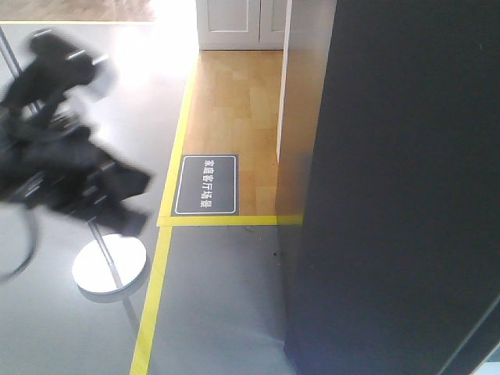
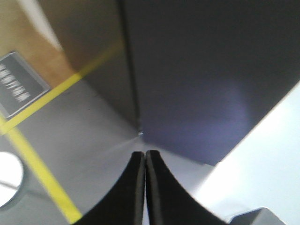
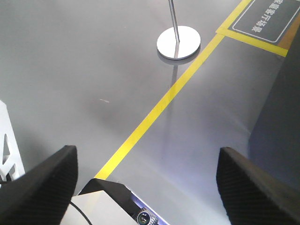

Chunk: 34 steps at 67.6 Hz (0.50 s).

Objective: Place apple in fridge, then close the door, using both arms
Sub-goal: 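Push the refrigerator door shut with the left gripper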

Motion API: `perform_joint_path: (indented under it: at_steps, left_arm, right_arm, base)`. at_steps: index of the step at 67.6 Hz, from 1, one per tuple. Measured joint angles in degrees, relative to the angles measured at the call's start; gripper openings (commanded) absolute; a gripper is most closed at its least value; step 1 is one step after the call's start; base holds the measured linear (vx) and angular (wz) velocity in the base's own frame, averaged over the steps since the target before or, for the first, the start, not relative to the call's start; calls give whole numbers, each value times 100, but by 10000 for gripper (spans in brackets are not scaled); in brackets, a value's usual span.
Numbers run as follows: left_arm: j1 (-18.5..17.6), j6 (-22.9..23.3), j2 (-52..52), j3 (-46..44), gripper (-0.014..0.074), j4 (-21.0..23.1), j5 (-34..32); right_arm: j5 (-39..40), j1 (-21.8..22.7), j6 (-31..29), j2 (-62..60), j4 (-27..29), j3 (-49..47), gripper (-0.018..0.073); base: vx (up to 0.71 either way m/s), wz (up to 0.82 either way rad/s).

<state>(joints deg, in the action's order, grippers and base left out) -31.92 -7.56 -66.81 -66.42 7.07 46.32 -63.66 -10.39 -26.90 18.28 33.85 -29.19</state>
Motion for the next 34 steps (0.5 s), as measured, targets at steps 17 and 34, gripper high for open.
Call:
perform_joint_path:
  at_steps: [17,34]
  left_arm:
    - [0,1047,1131,1427,-6,-907,-653]
    - [0,1893,1794,2299,-6,-1817,-934]
  right_arm:
    - [260,0,180,21,2,0,528]
    - [403,0,790,609,-1000,-142,259]
  base:
    - [0,0]
    - [0,0]
